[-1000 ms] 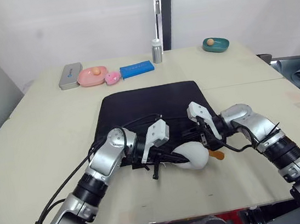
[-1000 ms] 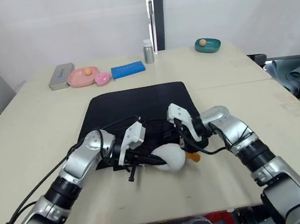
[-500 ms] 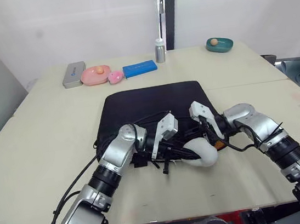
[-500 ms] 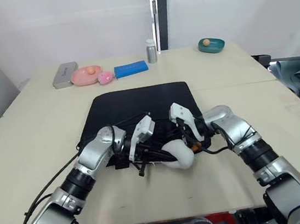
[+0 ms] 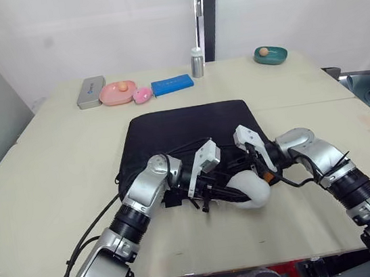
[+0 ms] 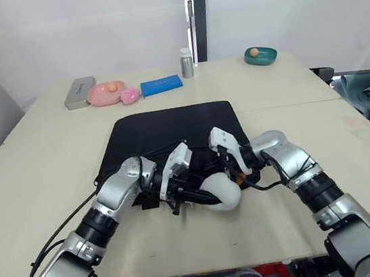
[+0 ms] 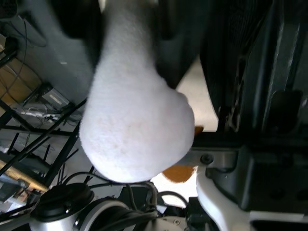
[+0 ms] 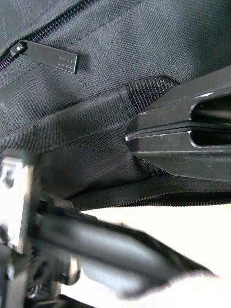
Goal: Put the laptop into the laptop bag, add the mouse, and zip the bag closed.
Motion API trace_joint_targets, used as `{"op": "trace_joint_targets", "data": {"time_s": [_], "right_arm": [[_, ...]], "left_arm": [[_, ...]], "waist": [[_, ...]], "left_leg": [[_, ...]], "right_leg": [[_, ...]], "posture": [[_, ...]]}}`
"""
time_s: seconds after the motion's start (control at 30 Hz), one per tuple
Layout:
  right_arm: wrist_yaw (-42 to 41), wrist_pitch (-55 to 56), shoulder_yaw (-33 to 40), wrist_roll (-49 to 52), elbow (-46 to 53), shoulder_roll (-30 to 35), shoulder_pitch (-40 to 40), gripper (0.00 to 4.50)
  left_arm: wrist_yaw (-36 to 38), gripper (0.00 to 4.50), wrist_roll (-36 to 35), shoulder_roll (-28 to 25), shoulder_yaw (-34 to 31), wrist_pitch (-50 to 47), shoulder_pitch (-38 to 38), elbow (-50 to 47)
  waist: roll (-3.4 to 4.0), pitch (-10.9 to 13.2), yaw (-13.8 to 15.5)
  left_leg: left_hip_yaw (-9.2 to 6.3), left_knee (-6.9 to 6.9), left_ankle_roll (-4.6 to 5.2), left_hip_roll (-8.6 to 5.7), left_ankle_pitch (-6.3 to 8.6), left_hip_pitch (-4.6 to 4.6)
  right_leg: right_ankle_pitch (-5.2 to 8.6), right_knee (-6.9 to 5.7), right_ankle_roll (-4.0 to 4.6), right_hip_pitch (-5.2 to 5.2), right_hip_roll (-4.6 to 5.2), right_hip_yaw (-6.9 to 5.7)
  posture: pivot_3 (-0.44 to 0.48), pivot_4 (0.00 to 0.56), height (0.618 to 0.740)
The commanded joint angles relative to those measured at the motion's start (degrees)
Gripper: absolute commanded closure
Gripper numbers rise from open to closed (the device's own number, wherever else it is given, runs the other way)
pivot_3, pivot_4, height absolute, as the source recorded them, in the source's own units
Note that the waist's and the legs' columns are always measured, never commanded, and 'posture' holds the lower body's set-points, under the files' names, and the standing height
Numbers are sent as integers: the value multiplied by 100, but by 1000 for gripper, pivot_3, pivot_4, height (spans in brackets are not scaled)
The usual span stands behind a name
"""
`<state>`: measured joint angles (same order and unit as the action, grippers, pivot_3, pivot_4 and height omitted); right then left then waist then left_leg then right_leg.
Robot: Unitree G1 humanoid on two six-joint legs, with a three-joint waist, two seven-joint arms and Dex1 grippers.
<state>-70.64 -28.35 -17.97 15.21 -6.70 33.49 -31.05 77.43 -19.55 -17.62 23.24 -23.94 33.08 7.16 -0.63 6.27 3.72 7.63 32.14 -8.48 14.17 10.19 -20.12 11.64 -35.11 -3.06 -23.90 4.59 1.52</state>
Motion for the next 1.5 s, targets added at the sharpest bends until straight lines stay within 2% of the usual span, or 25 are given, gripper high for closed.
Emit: {"op": "trace_joint_targets", "data": {"time_s": [0.03, 0.07, 0.1, 0.2, 0.4, 0.53, 0.67, 0.8, 0.97, 1.1, 1.23, 1.33, 1.47, 1.5], "right_arm": [[99, -221, -235, -271, -170, 67, 234, 4500], [104, -226, -231, -266, -151, 75, 249, 4500], [107, -229, -222, -261, -139, 88, 263, 4500], [118, -239, -196, -249, -126, 107, 278, 4500], [140, -243, -157, -231, -88, 121, 308, 4500], [171, -244, -116, -206, -63, 119, 333, 4500], [201, -257, -29, -176, 11, 130, 367, 4500], [230, -367, 210, 35, 265, 117, 389, 4500], [307, -654, 658, 490, 709, 107, 401, 4500], [378, -1030, 1156, 993, 1298, 262, 418, 4500], [506, -1456, 1690, 1507, 1983, 558, 493, 4500], [611, -1753, 2037, 1891, 2465, 769, 606, 4500], [829, -2186, 2634, 2477, 3088, 1077, 823, 4500], [894, -2271, 2759, 2605, 3218, 1139, 893, 4500]], "left_arm": [[-126, 1469, 32, -277, -317, 206, -17, -348], [-170, 1076, 37, -350, -359, 246, -33, -377], [-144, 754, -38, -656, -560, 132, -61, -528], [70, 754, -441, -1519, -1105, -363, -177, -1052], [405, 754, -1363, -2707, -2042, -1204, -499, -1670], [637, 754, -1472, -3327, -2573, -1011, -858, -1605], [630, 754, -1386, -3508, -3221, -382, -1239, -1110], [602, 754, -1367, -3491, -3598, 38, -1458, -628], [572, 754, -1087, -3381, -3478, 602, -1657, -238], [467, 754, -897, -3038, -3116, 765, -1375, 46], [508, 1904, -759, -2584, -2763, 947, -930, 486], [645, 2969, -445, -2410, -2417, 1303, -776, 827], [835, 4394, -183, -2224, -2113, 1607, -550, 1402], [881, 4458, -141, -2205, -2082, 1671, -528, 1492]], "waist": [[1, 1, -8], [2, 2, -12], [3, 3, -16], [20, 14, -40], [28, 19, -54], [36, 24, -73], [35, 25, -59], [36, 26, -44], [36, 41, -1], [35, 70, 69], [36, 78, 133], [35, 78, 139], [36, 78, 174], [35, 78, 189]], "left_leg": [[0, -2, 0, 0, 0, 0], [0, -2, -1, 0, 0, 0], [0, -3, -1, 0, 1, 0], [0, -9, -3, 3, 1, 0], [1, -17, -9, 0, 3, -1], [0, -20, -10, 5, 3, 0], [1, -21, -11, 3, 3, -1], [0, -22, -11, 5, 3, -2], [1, -21, -10, 4, 3, -5], [1, -21, -9, 4, 2, -13], [2, -20, -9, 5, -2, -35], [2, -13, 29, 9, -32, -77], [1, -13, 24, 10, -43, -98], [1, -12, 24, 10, -43, -99]], "right_leg": [[0, 2, 0, 0, 0, 0], [0, 3, 0, 0, 0, 0], [0, 4, 0, 0, -1, -1], [1, 6, -1, -2, -4, -3], [3, 17, 1, -2, -1, -4], [4, 14, 0, -5, -6, -5], [4, 17, 0, -4, -4, -5], [4, 17, -1, -7, -5, -8], [4, 18, 0, -17, -5, -8], [4, 16, 0, -27, -5, -8], [3, 6, 0, -52, -8, -4], [2, 2, -1, -78, -16, -2], [-3, -5, -8, -98, -18, -1], [-3, -5, -8, -98, -18, -2]], "posture": [[0, 150, 740], [0, 150, 740], [0, 150, 740], [0, 150, 740], [0, 150, 740], [0, 150, 740], [0, 150, 740], [0, 150, 740], [0, 150, 740], [0, 150, 740], [0, 150, 740], [0, 150, 740], [0, 150, 740], [0, 150, 740]]}}
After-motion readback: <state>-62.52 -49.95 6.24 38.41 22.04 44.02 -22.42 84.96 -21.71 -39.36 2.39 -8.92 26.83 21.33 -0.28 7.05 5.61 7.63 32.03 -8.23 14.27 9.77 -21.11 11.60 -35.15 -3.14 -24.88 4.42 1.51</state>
